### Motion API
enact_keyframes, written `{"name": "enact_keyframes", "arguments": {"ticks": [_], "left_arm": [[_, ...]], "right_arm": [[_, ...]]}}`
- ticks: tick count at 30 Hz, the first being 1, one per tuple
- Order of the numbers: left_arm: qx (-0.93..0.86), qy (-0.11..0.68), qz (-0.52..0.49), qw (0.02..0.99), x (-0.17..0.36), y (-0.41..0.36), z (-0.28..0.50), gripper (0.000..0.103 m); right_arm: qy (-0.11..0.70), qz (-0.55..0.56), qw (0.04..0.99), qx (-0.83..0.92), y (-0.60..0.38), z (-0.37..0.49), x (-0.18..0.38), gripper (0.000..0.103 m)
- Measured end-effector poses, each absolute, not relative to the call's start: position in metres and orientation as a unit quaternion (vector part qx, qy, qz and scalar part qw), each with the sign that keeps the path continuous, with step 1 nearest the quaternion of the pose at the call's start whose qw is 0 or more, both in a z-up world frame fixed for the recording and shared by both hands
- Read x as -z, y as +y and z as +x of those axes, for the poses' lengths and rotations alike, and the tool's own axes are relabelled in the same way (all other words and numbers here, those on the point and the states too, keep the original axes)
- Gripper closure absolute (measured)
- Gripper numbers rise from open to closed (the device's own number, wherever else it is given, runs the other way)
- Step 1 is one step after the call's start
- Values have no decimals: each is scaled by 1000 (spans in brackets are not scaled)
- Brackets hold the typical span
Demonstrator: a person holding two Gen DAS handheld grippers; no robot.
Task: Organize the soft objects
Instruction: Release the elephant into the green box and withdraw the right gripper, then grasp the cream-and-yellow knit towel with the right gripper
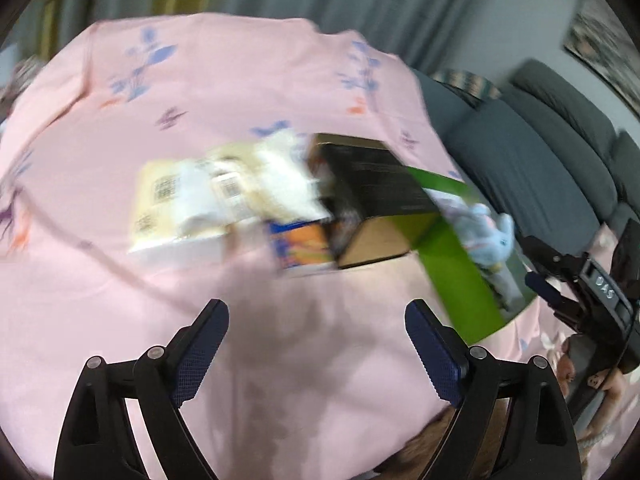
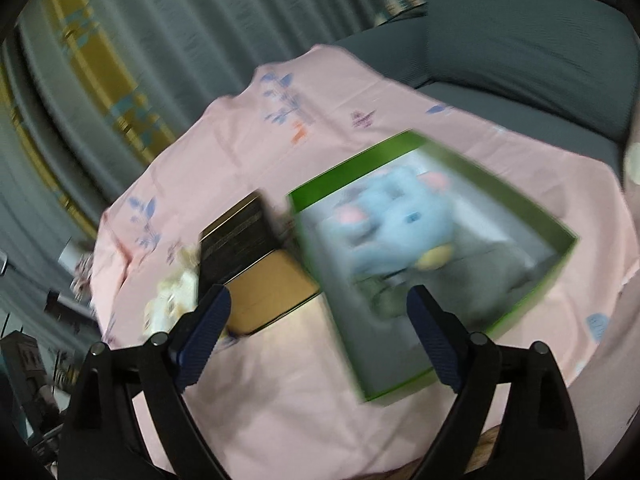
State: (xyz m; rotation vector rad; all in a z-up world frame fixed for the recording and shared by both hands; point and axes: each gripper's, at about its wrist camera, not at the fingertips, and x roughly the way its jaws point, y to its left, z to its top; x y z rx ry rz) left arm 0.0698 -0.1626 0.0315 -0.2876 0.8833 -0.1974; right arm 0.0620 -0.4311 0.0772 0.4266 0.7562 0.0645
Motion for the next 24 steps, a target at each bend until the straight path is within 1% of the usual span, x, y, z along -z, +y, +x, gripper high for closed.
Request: {"name": "enact_keyframes", "arguments": {"ticks": [8, 11, 12, 13, 15, 18, 21, 23, 24], "left_arm": [[23, 431, -172, 886, -14, -94, 43, 13], [4, 433, -178, 884, -8, -77, 35, 13], [0, 434, -180, 883, -6, -73, 33, 13], [-3, 435, -184, 881, -5, -69, 32, 13], [-6, 438, -195, 878, -1, -59, 27, 13], [-12, 441, -206, 874, 1, -49, 21, 13], [-15, 439, -210, 873, 2, -42, 16, 13], [-17, 442, -208, 872, 4, -38, 13, 13], [-17, 444, -207, 872, 6, -37, 13, 13]], "right_arm": [[406, 149, 890, -148, -329, 104, -79, 14], [436, 120, 873, -182, -284, 137, -77, 16], [446, 105, 867, -194, -264, 153, -77, 18], [452, 94, 865, -196, -253, 161, -76, 21], [465, 65, 862, -190, -225, 184, -71, 24], [492, 17, 855, -163, -188, 220, -54, 24], [531, 5, 837, -132, -170, 253, -26, 25], [556, 0, 822, -125, -165, 267, -8, 30], [564, -2, 817, -122, -164, 272, -1, 40]]}}
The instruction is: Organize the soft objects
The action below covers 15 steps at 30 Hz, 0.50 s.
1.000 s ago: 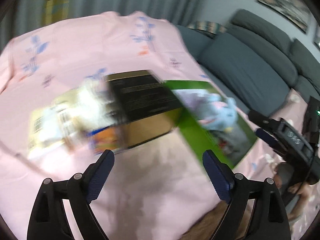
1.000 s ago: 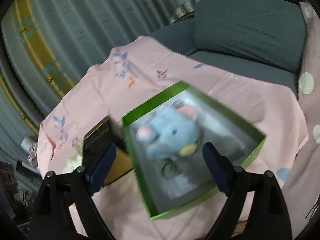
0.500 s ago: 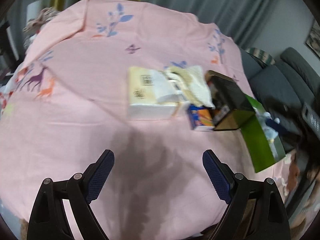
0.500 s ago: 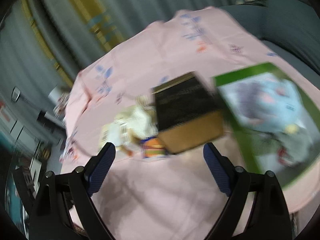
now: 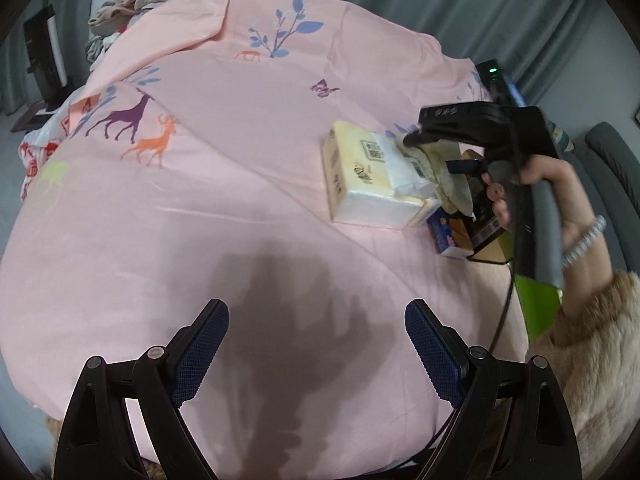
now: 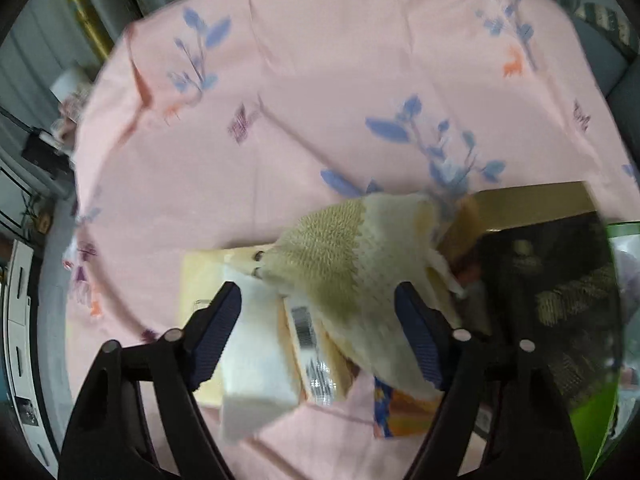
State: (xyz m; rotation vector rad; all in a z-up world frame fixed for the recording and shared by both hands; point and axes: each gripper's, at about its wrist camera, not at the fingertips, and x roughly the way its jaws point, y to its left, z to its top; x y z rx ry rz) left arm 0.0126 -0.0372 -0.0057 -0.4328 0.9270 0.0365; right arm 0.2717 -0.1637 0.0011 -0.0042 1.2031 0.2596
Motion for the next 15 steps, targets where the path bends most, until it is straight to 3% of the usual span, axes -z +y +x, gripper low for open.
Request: {"name": "enact_keyframes", "arguments": {"ticks": [1, 2, 4, 15], "left_arm": [[-18, 446, -206, 871, 8, -36, 12, 13], [-19, 448, -207, 870, 9, -35, 11, 13], [-16, 449, -210, 868, 11, -33, 10, 13], [-6, 438, -220, 872, 7, -38, 7, 13]], "right_arm": [[568, -2, 814, -118, -164, 274, 5, 62], [565, 3, 816, -120, -165, 275, 6, 75], [549, 24, 826, -126, -173, 272, 1, 91], [421, 115, 868, -239, -231, 176, -119, 92]]}}
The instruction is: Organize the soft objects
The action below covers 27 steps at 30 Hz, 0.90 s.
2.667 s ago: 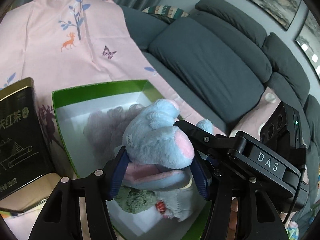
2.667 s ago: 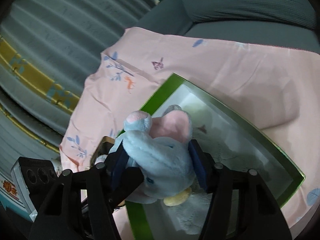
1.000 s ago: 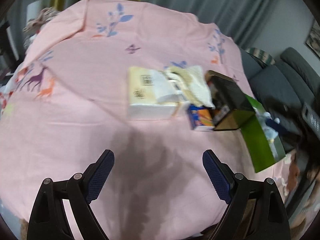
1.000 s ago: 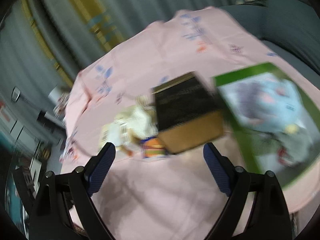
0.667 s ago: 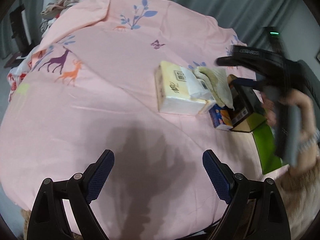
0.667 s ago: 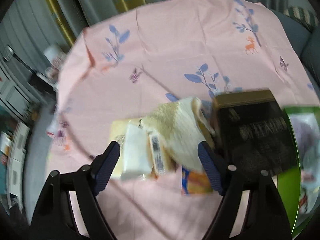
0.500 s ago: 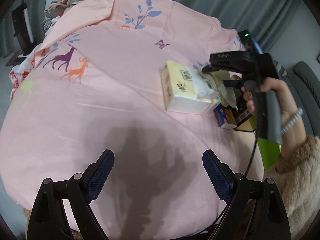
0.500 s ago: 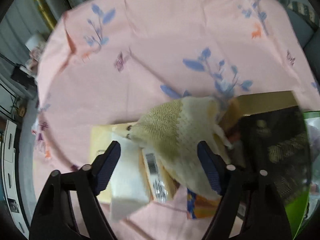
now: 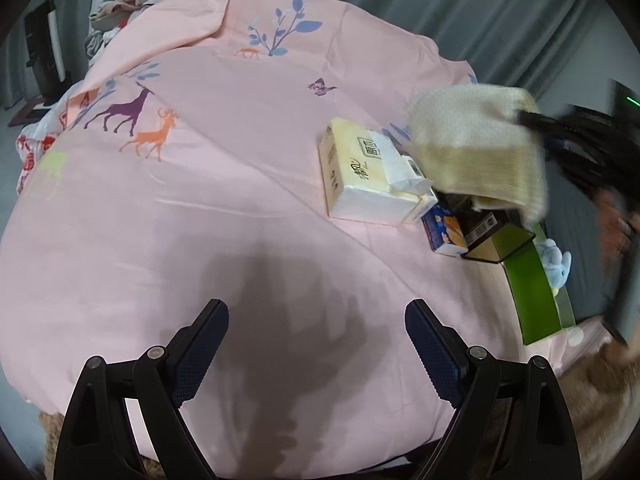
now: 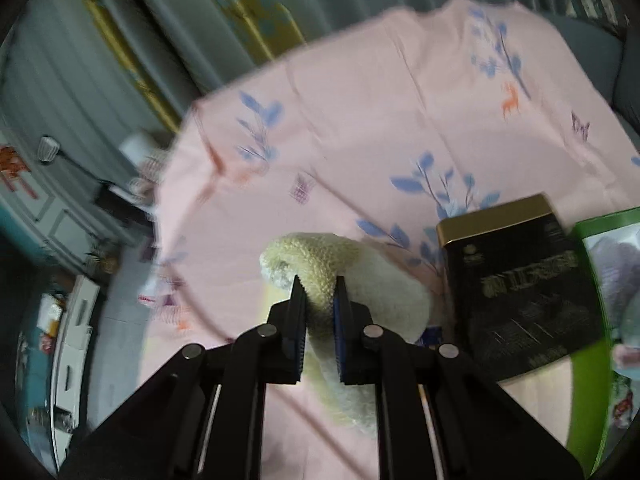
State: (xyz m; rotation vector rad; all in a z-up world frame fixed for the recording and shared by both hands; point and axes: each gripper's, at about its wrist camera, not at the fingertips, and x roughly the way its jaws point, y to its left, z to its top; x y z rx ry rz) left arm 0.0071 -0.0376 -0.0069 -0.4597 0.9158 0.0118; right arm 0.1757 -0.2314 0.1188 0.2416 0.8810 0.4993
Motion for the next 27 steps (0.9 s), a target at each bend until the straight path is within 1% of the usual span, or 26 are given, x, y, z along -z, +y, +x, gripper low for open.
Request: {"name": "enact_keyframes", "arguments": {"ticks": [3, 6, 9, 12, 15, 17, 18, 20, 22, 24, 25, 27], "left_arm": [[-4, 439, -226, 870, 9, -36, 5, 13], [-8, 441, -231, 867, 12, -33, 1, 13], [-19, 444, -243, 862, 14, -26, -3, 13], [-24, 443, -251, 861, 15, -19, -10, 13], [-38, 451, -249, 856, 20, -16, -14, 13], [-40, 457, -249, 853, 24, -16, -17, 13], [-38, 458, -251, 852, 26, -16, -19, 13], [-33, 460, -253, 851, 27, -18, -20, 13], [-23, 462, -257, 848, 28, -22, -19, 13], [4, 465, -264, 845, 29, -30, -15, 13], [22, 469, -270, 840, 31, -36, -11, 13], [45, 478, -285, 830, 36, -47, -5, 13]], "right_arm": [[401, 100, 873, -260, -241, 133, -136, 91], [408, 71, 865, -282, -237, 98, -127, 91], [441, 49, 842, -306, -216, 73, -93, 89], [503, 42, 793, -342, -182, 64, -36, 88], [565, 59, 738, -365, -154, 67, 14, 84], [577, 63, 735, -351, -148, 72, 29, 69], [577, 66, 738, -344, -148, 73, 29, 59], [570, 83, 739, -349, -155, 74, 21, 52], [550, 107, 752, -347, -168, 75, 3, 35], [523, 125, 767, -352, -180, 74, -18, 28], [507, 128, 776, -352, -185, 75, -28, 21], [481, 118, 797, -345, -191, 80, -40, 13]]}}
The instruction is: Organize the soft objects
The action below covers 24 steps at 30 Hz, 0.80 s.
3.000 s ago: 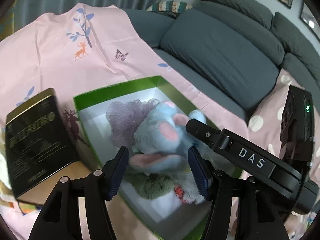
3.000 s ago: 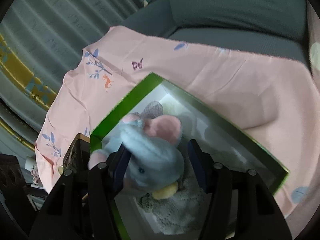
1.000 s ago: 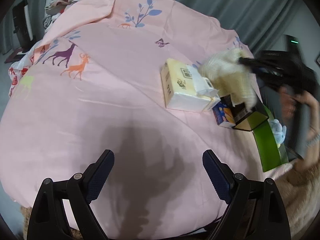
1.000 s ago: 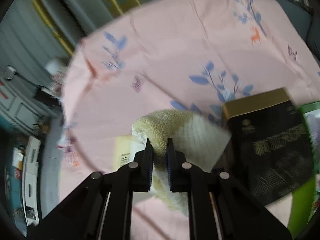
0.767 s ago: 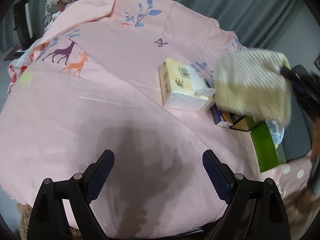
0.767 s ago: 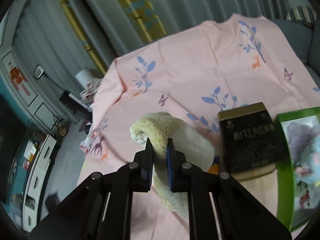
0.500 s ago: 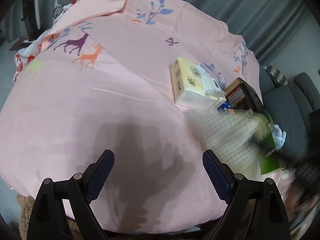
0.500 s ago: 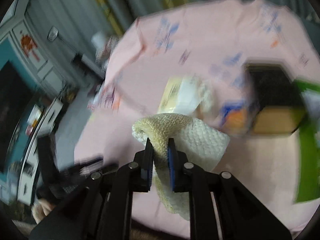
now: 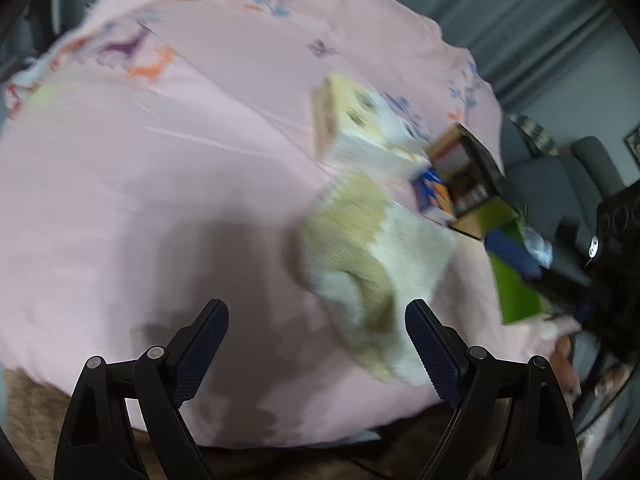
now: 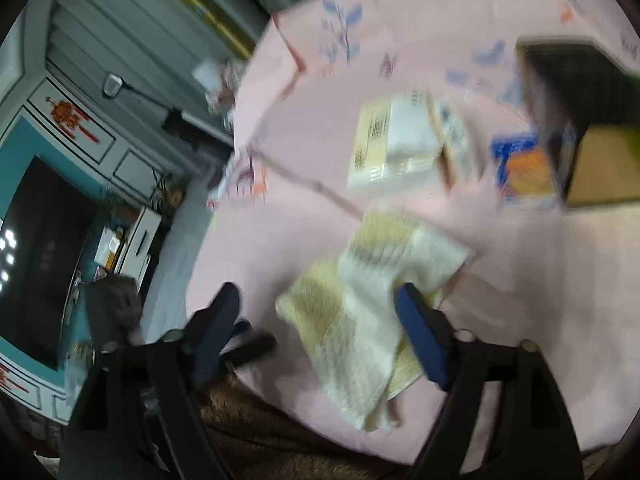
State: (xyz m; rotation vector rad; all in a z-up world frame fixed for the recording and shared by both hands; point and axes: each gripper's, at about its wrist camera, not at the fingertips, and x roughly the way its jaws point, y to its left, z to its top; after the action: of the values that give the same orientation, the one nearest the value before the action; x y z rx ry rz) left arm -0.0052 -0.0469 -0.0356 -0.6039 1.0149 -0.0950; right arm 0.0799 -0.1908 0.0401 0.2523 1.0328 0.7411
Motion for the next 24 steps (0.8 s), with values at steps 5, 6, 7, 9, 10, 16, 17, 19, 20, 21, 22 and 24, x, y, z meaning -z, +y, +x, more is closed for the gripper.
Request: {"name": "enact_keyframes", "arguments": {"ticks": [5, 6, 7, 9, 10, 16, 17, 19, 20, 21, 22, 24], "left_arm": [[47, 503, -299, 810, 50, -68, 6, 13], [40, 506, -304, 806, 53, -70, 9, 13], [33, 499, -305, 811, 52, -71, 9, 13], [26, 489, -302, 818, 50, -72, 11, 13], [23, 489, -302, 818, 51, -72, 12, 19], [6, 490, -274, 827, 56, -77, 20, 67], [14, 491, -275, 827, 56, -79, 21, 73], [18, 496, -255, 830, 55, -83, 22, 74], [18, 495, -244, 834, 53, -86, 21, 75], [20, 494, -230, 838, 50, -91, 21, 75], [22, 493, -225, 840, 48, -93, 20, 76], [35, 488, -211, 846, 39, -101, 21, 76]], "right_arm": [[505, 63, 798, -323, -183, 112, -21, 10], [511, 48, 794, -326, -179, 118, -13, 9], [517, 38, 790, -327, -176, 125, -3, 9], [547, 35, 769, -329, -170, 133, 20, 10], [560, 39, 758, -333, -168, 135, 29, 10], [574, 40, 735, -360, -168, 112, 46, 52], [583, 59, 721, -371, -169, 111, 49, 61], [596, 102, 697, -386, -176, 110, 55, 78], [593, 117, 697, -385, -181, 108, 56, 78], [592, 129, 696, -385, -185, 106, 56, 78], [593, 142, 693, -385, -189, 104, 56, 78], [586, 149, 699, -382, -199, 97, 49, 78]]}}
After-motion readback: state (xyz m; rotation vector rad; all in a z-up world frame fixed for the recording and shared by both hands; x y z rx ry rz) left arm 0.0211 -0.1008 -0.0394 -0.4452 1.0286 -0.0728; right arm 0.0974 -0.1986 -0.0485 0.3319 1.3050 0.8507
